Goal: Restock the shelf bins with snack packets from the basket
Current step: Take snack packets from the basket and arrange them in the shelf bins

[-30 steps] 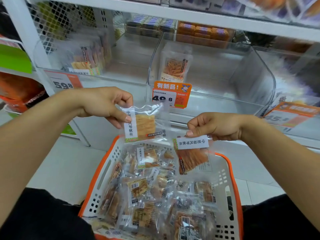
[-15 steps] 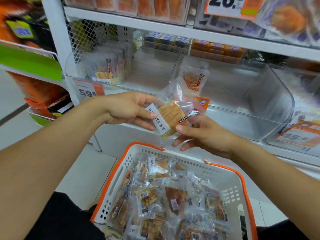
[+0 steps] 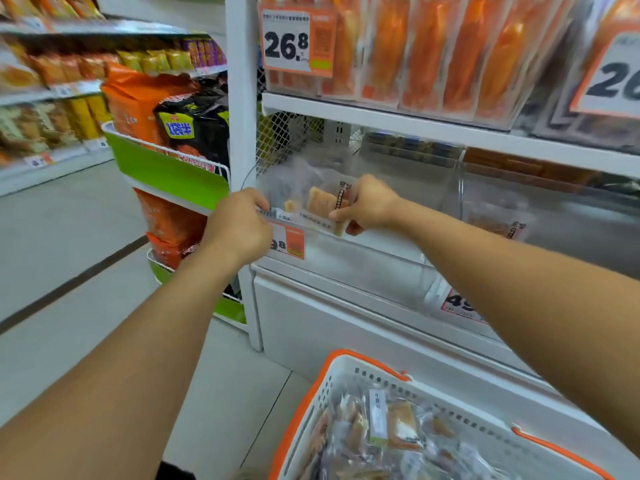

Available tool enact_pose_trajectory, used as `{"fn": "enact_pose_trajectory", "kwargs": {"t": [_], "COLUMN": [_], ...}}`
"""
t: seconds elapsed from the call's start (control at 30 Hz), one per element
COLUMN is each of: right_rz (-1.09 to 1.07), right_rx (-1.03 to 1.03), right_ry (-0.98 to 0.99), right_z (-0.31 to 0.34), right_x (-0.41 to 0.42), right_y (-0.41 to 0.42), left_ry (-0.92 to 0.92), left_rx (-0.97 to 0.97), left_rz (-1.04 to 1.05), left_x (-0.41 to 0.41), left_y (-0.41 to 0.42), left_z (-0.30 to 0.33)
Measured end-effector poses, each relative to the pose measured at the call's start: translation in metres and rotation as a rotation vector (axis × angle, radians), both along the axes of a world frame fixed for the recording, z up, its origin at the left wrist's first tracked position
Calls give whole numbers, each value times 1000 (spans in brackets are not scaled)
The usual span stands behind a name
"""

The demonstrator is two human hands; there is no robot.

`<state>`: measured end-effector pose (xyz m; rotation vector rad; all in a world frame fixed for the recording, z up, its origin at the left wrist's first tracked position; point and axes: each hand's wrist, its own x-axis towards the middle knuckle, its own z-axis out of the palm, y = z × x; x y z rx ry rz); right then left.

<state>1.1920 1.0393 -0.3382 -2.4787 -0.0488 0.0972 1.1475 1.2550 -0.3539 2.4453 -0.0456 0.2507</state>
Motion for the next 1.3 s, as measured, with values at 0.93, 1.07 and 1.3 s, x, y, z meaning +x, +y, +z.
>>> {"fn": "enact_pose_trajectory", "kwargs": {"t": [0.93,1.07,1.3], "right_rz": [-156,-52,302], "right_rx": [-219,-286,-495], "right_ry": [-436,-645,735], "right_z": [-7,-48,-222], "right_x": [-20,-152,-274], "right_y": [12,-33,-119], "left_ry": [201,512,595], "left_rx": [196,481,761], "left_rz": [-317,-730,-1099], "left_x": [-1,-38,-95], "left_y": [-44,-93,-161], "left_z": [-8,-22,-52]}}
